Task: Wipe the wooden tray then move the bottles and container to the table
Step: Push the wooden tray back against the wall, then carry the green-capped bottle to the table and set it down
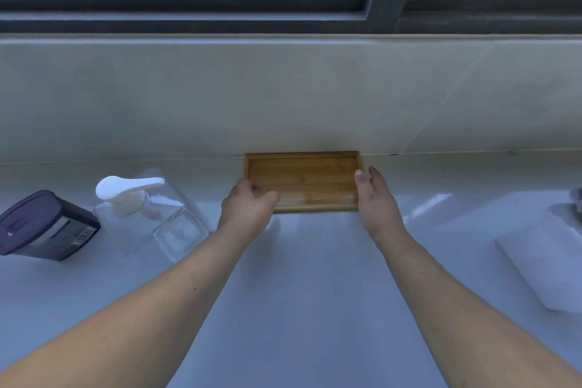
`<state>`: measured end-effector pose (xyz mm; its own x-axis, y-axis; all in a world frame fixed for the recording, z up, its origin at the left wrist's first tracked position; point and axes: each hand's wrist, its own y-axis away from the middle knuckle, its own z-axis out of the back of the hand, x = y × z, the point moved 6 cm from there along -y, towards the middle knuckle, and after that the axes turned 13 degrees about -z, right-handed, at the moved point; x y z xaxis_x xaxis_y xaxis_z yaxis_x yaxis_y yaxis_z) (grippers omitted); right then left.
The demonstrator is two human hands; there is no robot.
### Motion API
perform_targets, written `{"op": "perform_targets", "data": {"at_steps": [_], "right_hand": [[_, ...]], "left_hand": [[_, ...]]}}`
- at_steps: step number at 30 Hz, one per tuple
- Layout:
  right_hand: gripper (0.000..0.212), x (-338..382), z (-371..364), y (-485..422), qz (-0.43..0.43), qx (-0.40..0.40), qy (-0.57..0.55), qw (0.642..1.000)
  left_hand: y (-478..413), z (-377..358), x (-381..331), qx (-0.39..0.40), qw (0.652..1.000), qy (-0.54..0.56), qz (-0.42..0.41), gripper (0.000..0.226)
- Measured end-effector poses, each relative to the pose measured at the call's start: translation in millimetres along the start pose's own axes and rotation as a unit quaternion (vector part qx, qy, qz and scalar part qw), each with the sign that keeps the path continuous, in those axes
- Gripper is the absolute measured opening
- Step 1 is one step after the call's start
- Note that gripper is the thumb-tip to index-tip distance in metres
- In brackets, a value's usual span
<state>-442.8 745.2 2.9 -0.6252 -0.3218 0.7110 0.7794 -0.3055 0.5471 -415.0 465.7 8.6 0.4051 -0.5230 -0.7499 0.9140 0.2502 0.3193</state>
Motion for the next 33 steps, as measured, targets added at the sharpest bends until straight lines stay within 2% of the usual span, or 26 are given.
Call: {"op": "perform_targets", "data": {"at_steps": [4, 10, 14, 19, 25, 30, 33], "right_hand": [[0.067, -10.4, 3.3, 43.4, 0.069, -0.067, 0.083, 0.992], [0.058, -26.6, -21.3, 115.6, 0.11, -0.077, 0.177, 0.975], [0.055, -25.7, -64.3, 172.4, 0.142, -0.069, 0.206, 0.966], [0.047, -22.1, -141.4, 254.3, 0.157, -0.051, 0.22, 0.961], [0.04, -1.8, -266.6, 380.2, 0.215, -0.004, 0.223, 0.951], [0.048, 36.3, -366.8, 460.6, 0.267, 0.033, 0.238, 0.933], [0.056, 65.2, -412.9, 481.2, 0.297, 0.046, 0.247, 0.921]], "left_hand": [[24.6, 3.4, 1.5, -0.024, 0.989, -0.099, -0.103, 0.054], [82.6, 20.9, 13.5, 0.051, 0.981, -0.079, -0.169, 0.067], [130.6, 57.7, 47.7, 0.08, 0.976, -0.067, -0.19, 0.067], [181.9, 159.7, 131.3, 0.038, 0.985, -0.059, -0.156, 0.063], [241.3, 334.4, 241.1, -0.059, 0.988, -0.086, -0.115, 0.07], [260.9, 459.3, 292.6, -0.153, 0.976, -0.123, -0.092, 0.085], [250.1, 504.9, 307.5, -0.191, 0.97, -0.129, -0.078, 0.084]]}}
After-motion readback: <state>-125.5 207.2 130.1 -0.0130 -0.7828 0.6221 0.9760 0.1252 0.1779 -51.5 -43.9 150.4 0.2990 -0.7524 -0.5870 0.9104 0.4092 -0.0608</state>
